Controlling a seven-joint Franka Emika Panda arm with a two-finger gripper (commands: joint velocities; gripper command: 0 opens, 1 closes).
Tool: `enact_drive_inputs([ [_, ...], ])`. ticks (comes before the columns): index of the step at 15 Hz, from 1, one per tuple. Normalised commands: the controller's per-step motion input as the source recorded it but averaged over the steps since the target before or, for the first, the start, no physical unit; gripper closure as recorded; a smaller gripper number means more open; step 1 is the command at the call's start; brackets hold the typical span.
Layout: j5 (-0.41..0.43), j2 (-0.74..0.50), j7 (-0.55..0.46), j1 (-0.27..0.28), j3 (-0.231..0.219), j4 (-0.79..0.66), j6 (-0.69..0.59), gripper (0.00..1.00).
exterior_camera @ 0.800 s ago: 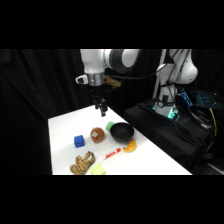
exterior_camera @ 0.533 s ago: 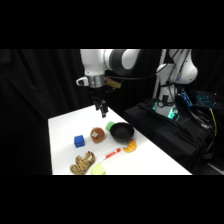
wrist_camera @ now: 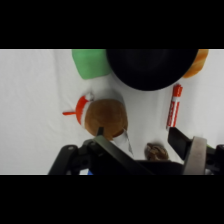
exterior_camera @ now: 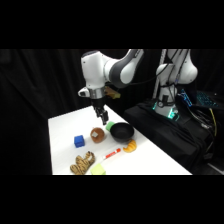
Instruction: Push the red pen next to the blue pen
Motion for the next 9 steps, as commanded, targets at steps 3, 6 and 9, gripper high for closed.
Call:
enact_drive_inputs([
  [3,0.139,0.23,0.04,0.012,0.076,-0.1,0.38,0.0],
  [6,0.122,0.21,0.04,0.02,0.054,-0.06,0.35,0.0],
  [9,0.108,0.19,0.02,0.018,0.034,-0.01,0.29,0.0],
])
